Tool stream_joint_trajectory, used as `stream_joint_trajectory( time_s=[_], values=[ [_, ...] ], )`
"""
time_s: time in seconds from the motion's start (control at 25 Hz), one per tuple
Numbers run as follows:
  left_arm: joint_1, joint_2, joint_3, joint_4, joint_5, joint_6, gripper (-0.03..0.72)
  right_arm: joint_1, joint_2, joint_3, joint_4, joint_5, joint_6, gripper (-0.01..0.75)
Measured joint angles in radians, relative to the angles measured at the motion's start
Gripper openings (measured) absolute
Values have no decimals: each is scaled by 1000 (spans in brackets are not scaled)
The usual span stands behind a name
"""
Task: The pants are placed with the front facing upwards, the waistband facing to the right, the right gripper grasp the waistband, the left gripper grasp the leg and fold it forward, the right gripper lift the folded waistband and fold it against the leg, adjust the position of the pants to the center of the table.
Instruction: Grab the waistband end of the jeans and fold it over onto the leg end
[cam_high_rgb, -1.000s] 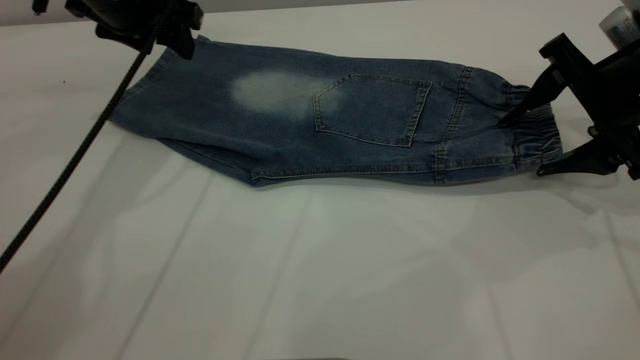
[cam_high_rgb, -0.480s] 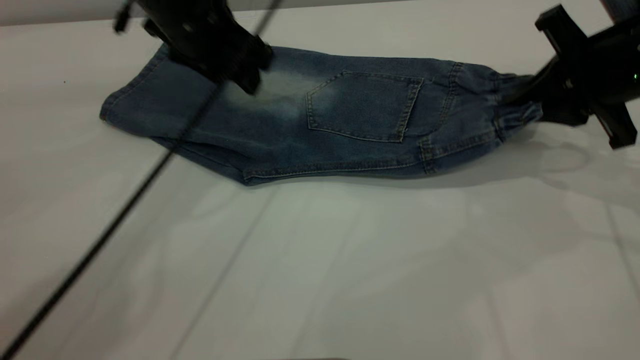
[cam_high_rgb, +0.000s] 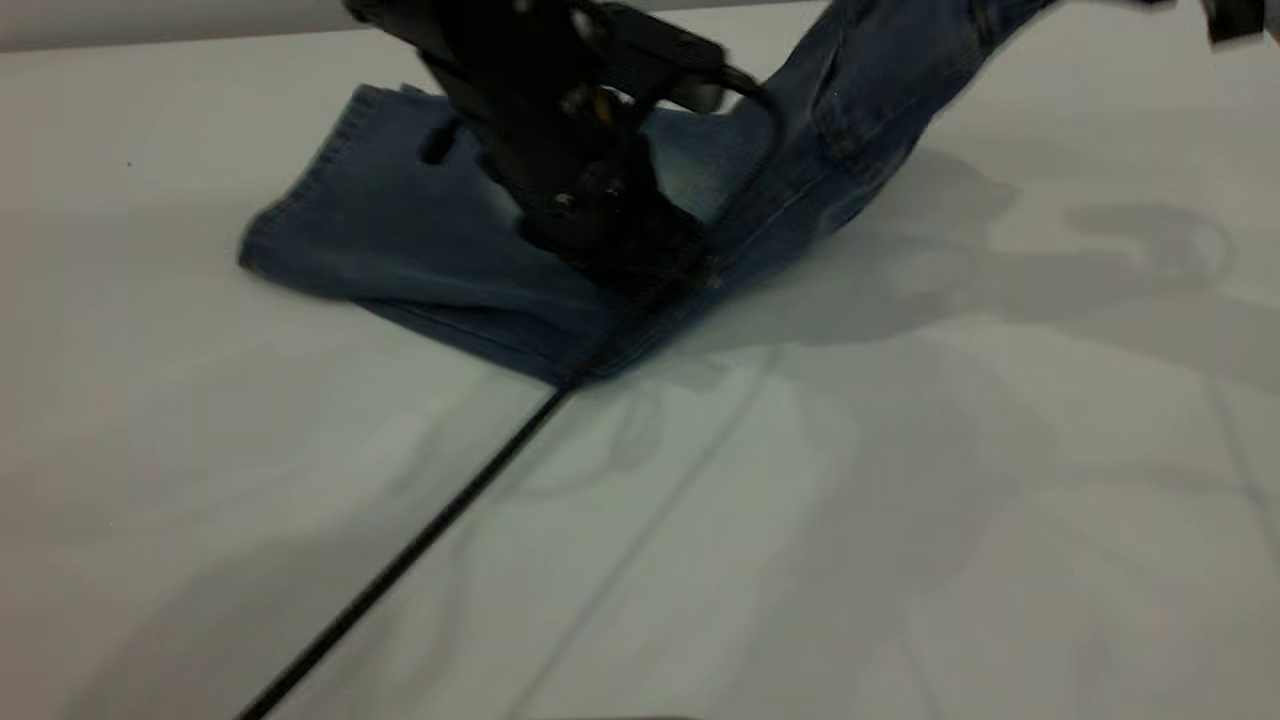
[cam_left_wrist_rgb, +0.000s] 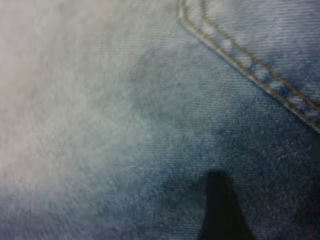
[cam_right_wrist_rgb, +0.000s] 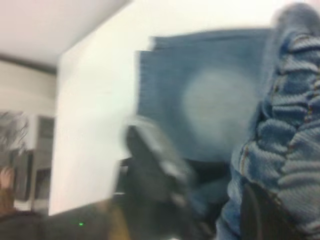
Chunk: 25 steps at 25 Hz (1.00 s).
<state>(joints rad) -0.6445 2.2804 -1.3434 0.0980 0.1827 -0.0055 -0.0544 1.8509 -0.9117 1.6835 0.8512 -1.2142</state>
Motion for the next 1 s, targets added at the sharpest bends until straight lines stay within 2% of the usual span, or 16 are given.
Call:
stream_joint_trajectory(
  time_s=[0.2, 0.4, 0.84, 1.0],
  values=[
    [-89, 8, -2, -1, -45, -21, 421, 0, -61, -47, -87, 47, 1, 53],
    [-109, -6, -2, 0, -42, -24, 421, 0, -79, -63, -149, 57, 18, 53],
    [61, -176, -2, 3, 92, 36, 421, 11, -126, -88, -211, 66, 35, 53],
    [119, -322, -1, 6, 103, 43, 421, 72, -126, -90, -210, 18, 41, 53]
  ],
)
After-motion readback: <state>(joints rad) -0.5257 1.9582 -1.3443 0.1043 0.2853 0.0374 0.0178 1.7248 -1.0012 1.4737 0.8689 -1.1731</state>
